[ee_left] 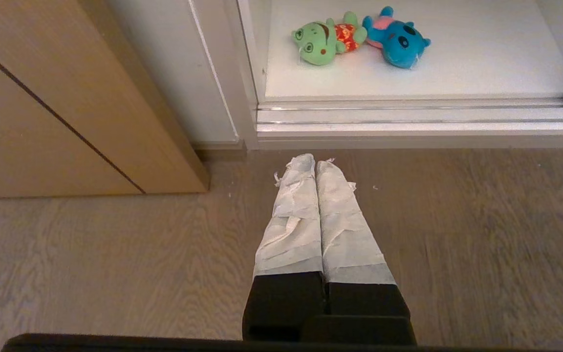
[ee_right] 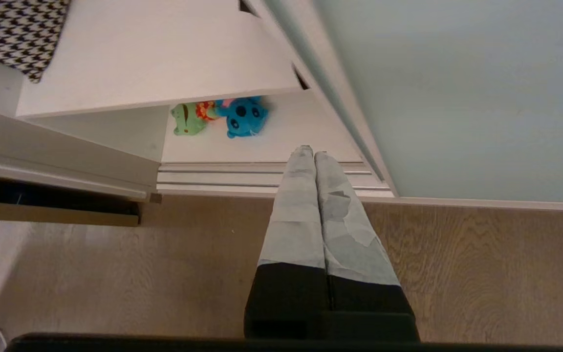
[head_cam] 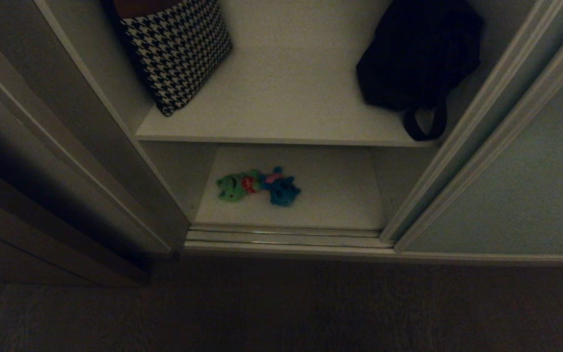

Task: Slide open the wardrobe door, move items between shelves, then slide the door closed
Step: Close the door

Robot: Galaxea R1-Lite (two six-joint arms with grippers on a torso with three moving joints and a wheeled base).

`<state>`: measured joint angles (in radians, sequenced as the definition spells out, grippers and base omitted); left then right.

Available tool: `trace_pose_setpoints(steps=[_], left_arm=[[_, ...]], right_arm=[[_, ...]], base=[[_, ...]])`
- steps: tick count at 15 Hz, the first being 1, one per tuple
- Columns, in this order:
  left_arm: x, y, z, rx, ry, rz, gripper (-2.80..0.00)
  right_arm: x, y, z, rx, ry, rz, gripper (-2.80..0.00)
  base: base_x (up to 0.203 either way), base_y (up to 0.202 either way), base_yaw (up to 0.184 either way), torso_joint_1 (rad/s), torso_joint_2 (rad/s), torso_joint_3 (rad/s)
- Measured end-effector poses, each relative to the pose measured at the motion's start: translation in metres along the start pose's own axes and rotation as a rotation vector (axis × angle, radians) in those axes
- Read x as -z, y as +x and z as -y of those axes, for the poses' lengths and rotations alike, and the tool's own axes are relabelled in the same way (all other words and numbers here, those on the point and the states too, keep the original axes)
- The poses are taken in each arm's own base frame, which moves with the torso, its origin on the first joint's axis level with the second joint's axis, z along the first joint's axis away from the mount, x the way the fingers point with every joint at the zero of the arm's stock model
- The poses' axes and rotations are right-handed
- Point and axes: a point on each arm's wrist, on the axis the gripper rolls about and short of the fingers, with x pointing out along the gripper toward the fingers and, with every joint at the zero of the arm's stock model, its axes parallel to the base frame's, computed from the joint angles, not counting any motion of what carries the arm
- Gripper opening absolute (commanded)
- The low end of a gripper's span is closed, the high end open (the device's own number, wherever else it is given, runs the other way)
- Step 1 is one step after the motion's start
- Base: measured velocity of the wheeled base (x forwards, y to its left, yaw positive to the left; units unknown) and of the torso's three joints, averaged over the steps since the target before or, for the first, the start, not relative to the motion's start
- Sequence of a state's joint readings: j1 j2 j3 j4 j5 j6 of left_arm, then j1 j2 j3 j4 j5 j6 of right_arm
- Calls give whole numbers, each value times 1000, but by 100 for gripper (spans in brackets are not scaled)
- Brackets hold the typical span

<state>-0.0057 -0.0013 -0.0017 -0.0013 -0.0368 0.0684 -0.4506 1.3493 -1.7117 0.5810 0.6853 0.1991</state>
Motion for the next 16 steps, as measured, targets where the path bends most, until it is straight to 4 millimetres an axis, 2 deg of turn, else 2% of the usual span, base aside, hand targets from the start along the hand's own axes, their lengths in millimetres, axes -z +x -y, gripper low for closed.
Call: trace_pose_setpoints(steps=[10,16], left_arm=[[0,0,0,0,0,0,-280],[0,0,0,0,0,0,-280]], right_arm=[[-15,47,19,-34,-11,-12,-280],[-18,69,24,34,-18,-3,-280]], base=[[0,0,0,0,0,0],[0,0,0,0,0,0]])
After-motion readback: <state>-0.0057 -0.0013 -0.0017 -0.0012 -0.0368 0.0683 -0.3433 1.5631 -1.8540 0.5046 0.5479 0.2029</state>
